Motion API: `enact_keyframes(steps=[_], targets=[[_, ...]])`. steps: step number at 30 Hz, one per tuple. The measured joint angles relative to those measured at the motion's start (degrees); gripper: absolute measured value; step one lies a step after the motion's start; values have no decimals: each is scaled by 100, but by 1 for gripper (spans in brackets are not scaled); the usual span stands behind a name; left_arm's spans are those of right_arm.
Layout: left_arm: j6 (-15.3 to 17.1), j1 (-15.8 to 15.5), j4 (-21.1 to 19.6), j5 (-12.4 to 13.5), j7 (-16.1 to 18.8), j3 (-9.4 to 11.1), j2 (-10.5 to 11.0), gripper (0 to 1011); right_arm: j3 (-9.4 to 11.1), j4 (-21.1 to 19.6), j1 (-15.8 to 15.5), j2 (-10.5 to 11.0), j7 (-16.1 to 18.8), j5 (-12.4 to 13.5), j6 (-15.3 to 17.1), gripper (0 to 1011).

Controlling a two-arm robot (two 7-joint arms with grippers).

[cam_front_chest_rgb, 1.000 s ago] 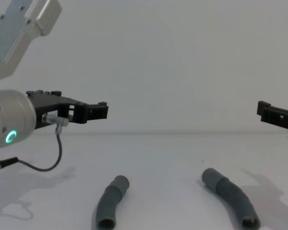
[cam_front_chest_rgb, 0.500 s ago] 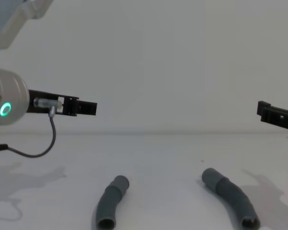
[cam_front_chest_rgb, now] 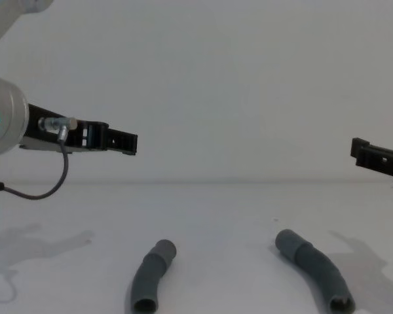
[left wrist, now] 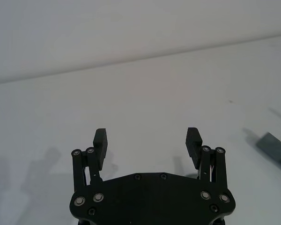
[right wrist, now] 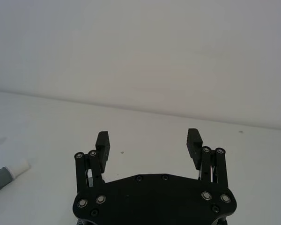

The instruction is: Use both hands to pick up one end of the pipe from the table, align the ends, and insert them.

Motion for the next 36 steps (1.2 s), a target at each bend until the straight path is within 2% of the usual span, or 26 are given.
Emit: enact_keyframes(steps=[5, 13, 23, 36], targets=[[180, -70, 69, -194, -359, -51, 124, 1001, 0, 0, 0, 0, 0, 0, 0, 1000], [475, -98, 143, -388, -647, -100, 186, 1001, 0, 0, 0, 0, 0, 0, 0, 1000], [780, 23, 150, -481, -706, -139, 120, 1001, 0, 0, 0, 0, 0, 0, 0, 1000], [947, 240, 81, -438, -557, -163, -35, 1001, 0, 0, 0, 0, 0, 0, 0, 1000]])
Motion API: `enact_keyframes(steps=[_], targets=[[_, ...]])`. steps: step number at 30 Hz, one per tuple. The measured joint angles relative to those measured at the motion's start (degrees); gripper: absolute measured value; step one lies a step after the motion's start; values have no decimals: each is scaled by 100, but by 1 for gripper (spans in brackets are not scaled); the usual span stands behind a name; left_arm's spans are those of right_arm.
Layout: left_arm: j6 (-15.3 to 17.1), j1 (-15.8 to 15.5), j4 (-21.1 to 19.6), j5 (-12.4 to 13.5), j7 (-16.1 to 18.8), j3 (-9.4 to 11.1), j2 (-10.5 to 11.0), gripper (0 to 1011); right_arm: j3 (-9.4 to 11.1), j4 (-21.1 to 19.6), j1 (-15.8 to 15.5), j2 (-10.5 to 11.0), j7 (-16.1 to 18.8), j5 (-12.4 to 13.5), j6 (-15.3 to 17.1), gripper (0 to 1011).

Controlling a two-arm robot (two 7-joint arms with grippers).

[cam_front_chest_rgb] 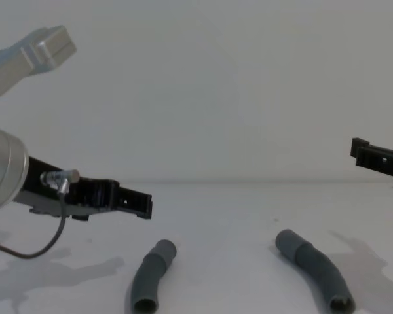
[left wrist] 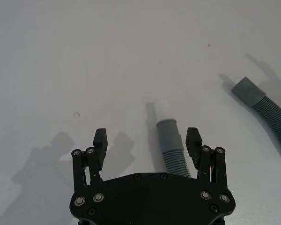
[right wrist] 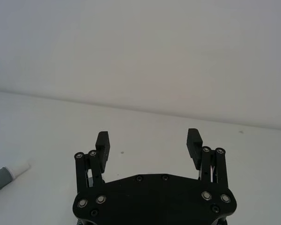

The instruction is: Use both hands to pick up one end of the pipe from the table, align the ends, and insert them.

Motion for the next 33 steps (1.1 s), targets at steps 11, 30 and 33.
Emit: enact_keyframes(steps=[11, 30, 33], targets=[[109, 58, 63, 124, 148, 42, -122, 1001, 0, 0, 0, 0, 0, 0, 0, 1000], [212, 35, 141, 371, 293, 281, -276, 1001, 0, 0, 0, 0, 0, 0, 0, 1000], [243, 41, 115, 421, 341, 323, -310, 1001, 0, 0, 0, 0, 0, 0, 0, 1000]])
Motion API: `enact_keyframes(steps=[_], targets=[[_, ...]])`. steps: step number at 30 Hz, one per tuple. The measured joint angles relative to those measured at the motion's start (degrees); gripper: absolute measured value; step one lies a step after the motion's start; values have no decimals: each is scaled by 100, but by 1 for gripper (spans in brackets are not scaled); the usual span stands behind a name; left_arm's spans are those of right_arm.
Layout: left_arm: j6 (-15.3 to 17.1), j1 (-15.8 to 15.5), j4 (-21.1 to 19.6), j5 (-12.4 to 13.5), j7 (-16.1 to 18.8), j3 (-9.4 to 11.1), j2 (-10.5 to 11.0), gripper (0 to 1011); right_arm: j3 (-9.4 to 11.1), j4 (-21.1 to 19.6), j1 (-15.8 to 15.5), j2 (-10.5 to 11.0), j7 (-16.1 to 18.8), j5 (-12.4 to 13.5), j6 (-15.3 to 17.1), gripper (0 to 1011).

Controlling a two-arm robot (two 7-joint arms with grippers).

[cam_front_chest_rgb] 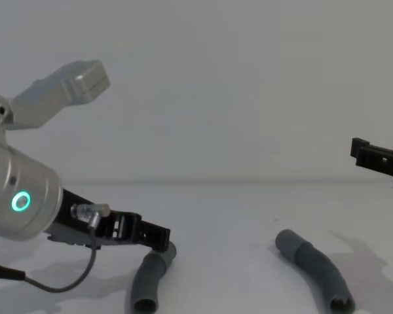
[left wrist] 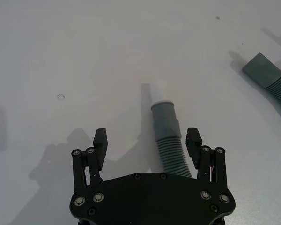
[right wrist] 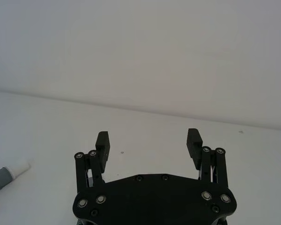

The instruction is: Use both hands to pick up one end of the pipe from the table, align the ends, and insert them.

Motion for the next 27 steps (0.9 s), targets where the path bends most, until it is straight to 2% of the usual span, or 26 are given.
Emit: enact_keyframes(steps=[10, 27], targets=[[33, 7, -82, 220, 151, 189, -66, 1001, 0, 0, 0, 0, 0, 0, 0, 1000], [-174, -69, -94, 608, 146, 592, 132, 1001, 0, 0, 0, 0, 0, -1, 0, 1000]])
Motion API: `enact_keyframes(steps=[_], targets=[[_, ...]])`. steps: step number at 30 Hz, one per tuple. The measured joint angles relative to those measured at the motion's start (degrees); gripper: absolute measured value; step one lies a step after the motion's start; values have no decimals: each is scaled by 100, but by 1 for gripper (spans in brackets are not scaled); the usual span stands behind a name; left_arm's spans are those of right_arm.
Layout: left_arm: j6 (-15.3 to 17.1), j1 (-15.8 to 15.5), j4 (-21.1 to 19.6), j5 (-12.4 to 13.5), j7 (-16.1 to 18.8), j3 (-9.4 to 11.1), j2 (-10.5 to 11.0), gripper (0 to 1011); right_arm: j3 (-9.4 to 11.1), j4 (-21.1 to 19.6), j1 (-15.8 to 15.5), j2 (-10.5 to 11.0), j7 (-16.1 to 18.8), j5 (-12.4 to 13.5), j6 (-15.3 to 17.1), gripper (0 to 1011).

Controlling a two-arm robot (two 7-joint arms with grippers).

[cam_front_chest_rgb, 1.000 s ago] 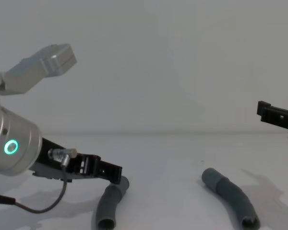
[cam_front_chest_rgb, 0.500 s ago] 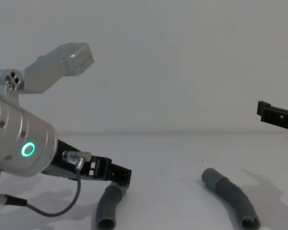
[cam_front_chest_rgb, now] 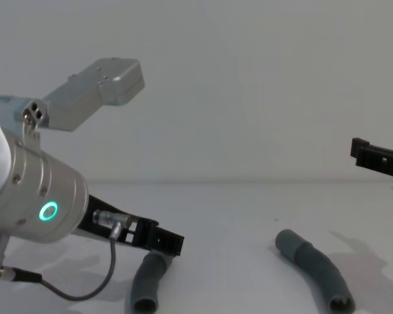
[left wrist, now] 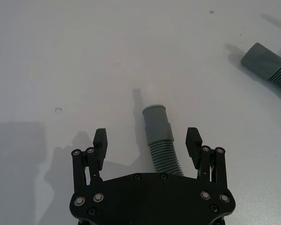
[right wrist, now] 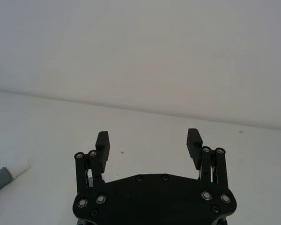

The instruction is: Use both hands to pick up one end of the pipe from the table, align the ends, and insert them.

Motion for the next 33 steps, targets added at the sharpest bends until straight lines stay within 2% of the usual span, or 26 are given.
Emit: enact_keyframes(steps=[8, 22, 28, 33], targets=[[-5, 7, 26, 83, 3, 23, 8, 1001, 0, 0, 0, 0, 0, 0, 0, 1000], [-220, 81, 78, 110, -10, -111, -44, 1001, 0, 0, 0, 0, 0, 0, 0, 1000], [-200, 71, 78, 136, -33, -105, -39, 1001, 0, 0, 0, 0, 0, 0, 0, 1000], [-48, 23, 94, 144, -69, -77, -38, 1001, 0, 0, 0, 0, 0, 0, 0, 1000]])
